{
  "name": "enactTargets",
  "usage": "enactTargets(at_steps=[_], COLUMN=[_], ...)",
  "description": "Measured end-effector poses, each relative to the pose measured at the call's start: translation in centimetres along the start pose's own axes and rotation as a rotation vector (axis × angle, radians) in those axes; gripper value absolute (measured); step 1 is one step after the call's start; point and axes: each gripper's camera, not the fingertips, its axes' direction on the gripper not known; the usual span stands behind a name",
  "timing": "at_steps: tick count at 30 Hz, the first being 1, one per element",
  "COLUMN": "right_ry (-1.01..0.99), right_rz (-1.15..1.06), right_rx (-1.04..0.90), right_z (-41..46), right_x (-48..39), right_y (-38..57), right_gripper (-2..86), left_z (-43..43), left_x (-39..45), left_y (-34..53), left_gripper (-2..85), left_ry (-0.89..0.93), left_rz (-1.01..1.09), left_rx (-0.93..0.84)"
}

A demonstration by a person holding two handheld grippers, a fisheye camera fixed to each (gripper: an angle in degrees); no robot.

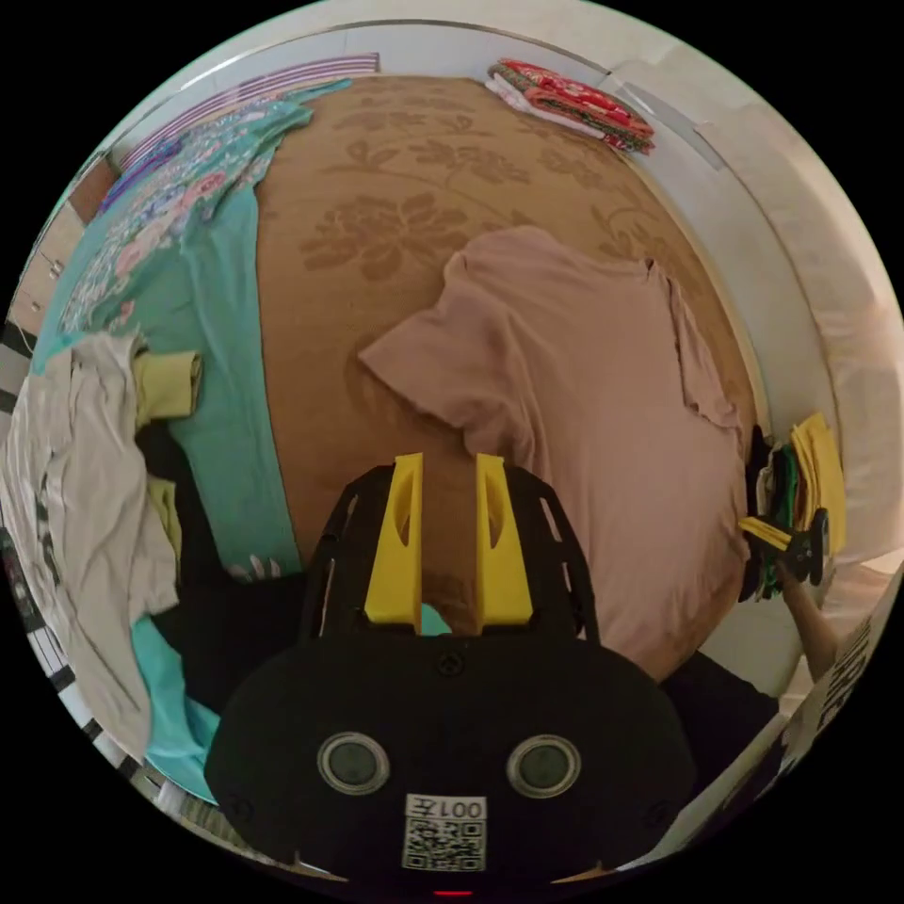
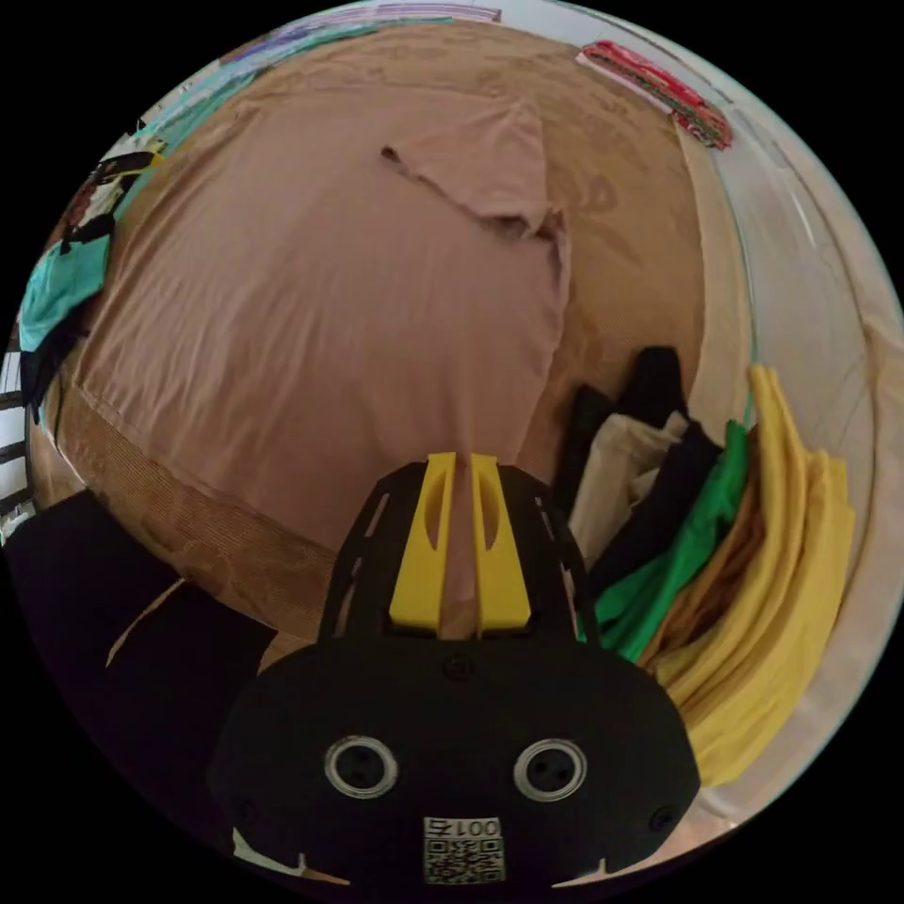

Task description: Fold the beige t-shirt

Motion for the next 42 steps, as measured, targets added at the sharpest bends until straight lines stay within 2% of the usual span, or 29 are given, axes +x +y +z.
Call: enactTargets(at_steps=[5,8,10,11,16,21,26,31,35,37,42], right_ry=[0.025,0.074,0.116,0.111,0.023,-0.070,-0.237,-0.081,-0.025,0.077,0.117], right_rz=[-0.023,-0.177,-0.309,-0.341,-0.596,-0.780,-0.996,-1.258,-1.346,-1.378,-1.467], right_rx=[0.099,0.218,0.355,0.389,0.611,0.581,0.413,0.212,0.180,0.211,0.308], right_z=[-6.0,-11.7,-16.1,-17.1,-23.4,-26.5,-28.8,-28.9,-29.6,-30.2,-33.4], right_x=[-1.2,-3.0,-5.2,-5.9,-14.2,-22.3,-29.4,-36.1,-39.1,-40.4,-40.9], right_y=[-3.2,-7.0,-11.5,-12.8,-26.9,-37.9,-46.6,-51.5,-52.9,-52.9,-53.4], right_gripper=[0.9,0.9,1.2,1.3,3.4,6.7,7.9,8.6,6.8,4.7,1.2], left_z=[2.5,3.4,4.3,5.2,9.6,12.7,14.7,16.0,17.1,17.9,19.2], left_x=[-4.3,-6.6,-7.8,-8.5,-10.7,-12.2,-13.1,-13.9,-14.7,-15.2,-16.7], left_y=[2.7,2.9,2.5,2.2,2.3,4.7,6.3,8.3,11.2,12.2,13.7], left_gripper=[2.7,3.7,4.9,5.8,5.1,-0.7,-0.3,3.1,4.7,5.3,7.6], left_ry=[0.024,0.041,0.146,0.209,0.287,0.281,0.251,0.231,0.222,0.241,0.274], left_rz=[-0.208,-0.212,-0.199,-0.190,-0.222,-0.235,-0.197,-0.209,-0.260,-0.282,-0.307], left_rx=[0.012,0.094,0.130,0.139,0.142,0.192,0.218,0.241,0.244,0.232,0.262])
